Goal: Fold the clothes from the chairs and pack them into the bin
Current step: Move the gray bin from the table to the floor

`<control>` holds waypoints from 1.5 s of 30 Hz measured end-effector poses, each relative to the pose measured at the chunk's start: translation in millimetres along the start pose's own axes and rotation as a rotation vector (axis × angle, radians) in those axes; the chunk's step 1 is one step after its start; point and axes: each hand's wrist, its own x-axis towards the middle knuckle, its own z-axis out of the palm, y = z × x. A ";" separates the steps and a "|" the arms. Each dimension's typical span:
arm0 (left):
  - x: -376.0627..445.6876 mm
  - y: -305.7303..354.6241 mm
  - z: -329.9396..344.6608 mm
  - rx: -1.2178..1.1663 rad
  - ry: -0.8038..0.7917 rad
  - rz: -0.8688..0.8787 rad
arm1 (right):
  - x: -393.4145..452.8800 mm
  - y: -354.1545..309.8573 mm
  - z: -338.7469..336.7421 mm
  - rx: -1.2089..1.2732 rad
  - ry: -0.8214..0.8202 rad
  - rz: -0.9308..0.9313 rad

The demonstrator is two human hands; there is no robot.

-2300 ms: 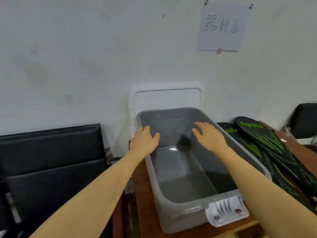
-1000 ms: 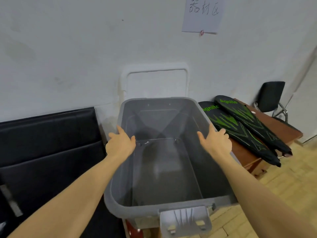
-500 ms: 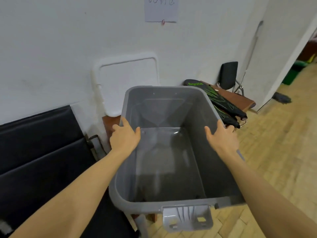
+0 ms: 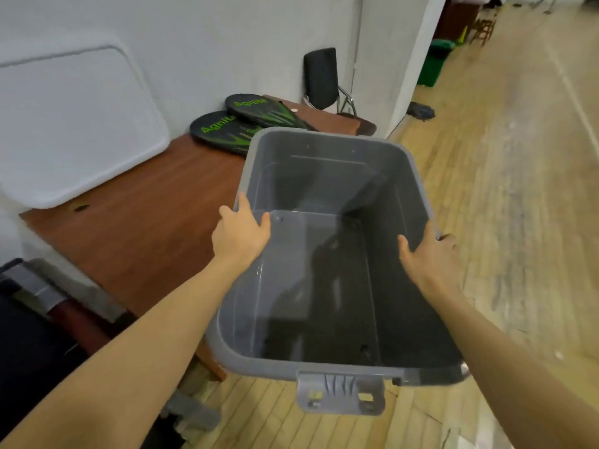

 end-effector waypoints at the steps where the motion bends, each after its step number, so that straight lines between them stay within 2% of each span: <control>1: -2.9 5.3 14.2 0.016 -0.022 0.025 | -0.6 14.4 6.0 -0.012 -0.005 0.017; 6: -14.7 1.9 89.9 0.071 -0.108 0.137 | -22.1 74.0 55.2 -0.057 -0.053 0.110; 10: -24.4 -22.6 163.7 0.065 -0.202 0.159 | -54.3 115.8 117.3 -0.070 -0.104 0.186; 19: -42.6 -139.1 360.2 0.027 -0.282 0.223 | -138.3 190.7 332.6 -0.053 -0.153 0.246; 27: -50.0 -237.0 499.1 0.003 -0.272 0.161 | -182.2 226.2 507.4 -0.033 -0.172 0.222; 34: -57.7 -289.6 568.9 -0.058 -0.263 0.105 | -192.1 236.3 571.0 -0.048 -0.152 0.183; 42: -65.2 -328.1 593.3 -0.050 -0.344 0.072 | -216.7 239.1 608.0 -0.020 -0.223 0.156; 45: -65.4 -340.1 600.8 0.026 -0.401 0.073 | -217.9 232.7 613.8 -0.048 -0.233 0.133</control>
